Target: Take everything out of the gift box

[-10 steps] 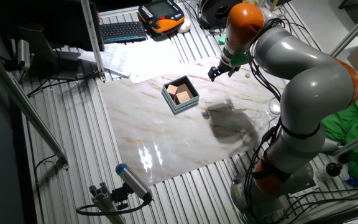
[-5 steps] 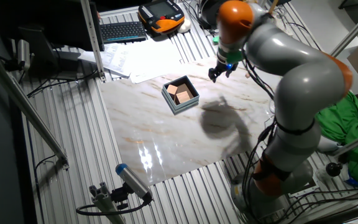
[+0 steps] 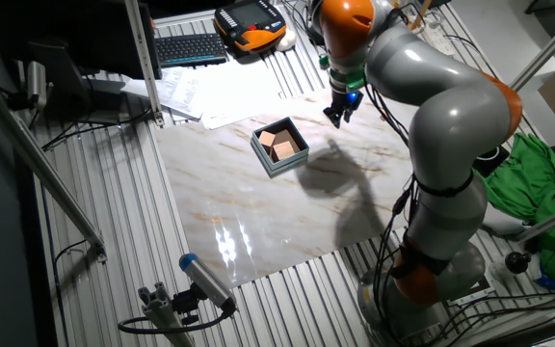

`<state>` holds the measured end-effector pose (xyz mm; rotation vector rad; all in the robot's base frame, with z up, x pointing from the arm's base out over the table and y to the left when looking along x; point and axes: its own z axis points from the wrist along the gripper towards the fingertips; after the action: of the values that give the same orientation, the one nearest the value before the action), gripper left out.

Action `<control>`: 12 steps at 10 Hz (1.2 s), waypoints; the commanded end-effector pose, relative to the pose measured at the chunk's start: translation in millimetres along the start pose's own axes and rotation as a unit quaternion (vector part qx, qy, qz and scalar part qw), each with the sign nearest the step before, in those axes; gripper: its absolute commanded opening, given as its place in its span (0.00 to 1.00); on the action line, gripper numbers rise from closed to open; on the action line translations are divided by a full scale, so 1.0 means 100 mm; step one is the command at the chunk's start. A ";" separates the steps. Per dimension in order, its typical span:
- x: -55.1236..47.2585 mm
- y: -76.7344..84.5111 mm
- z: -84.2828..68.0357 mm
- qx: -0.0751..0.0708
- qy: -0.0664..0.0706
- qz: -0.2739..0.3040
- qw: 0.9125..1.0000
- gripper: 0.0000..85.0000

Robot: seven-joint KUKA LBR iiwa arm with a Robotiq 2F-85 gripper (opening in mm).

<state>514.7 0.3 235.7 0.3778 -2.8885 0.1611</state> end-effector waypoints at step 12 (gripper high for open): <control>0.00 0.00 0.00 0.001 -0.002 0.009 1.000 0.00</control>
<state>514.5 0.5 235.7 0.3548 -2.8973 0.1674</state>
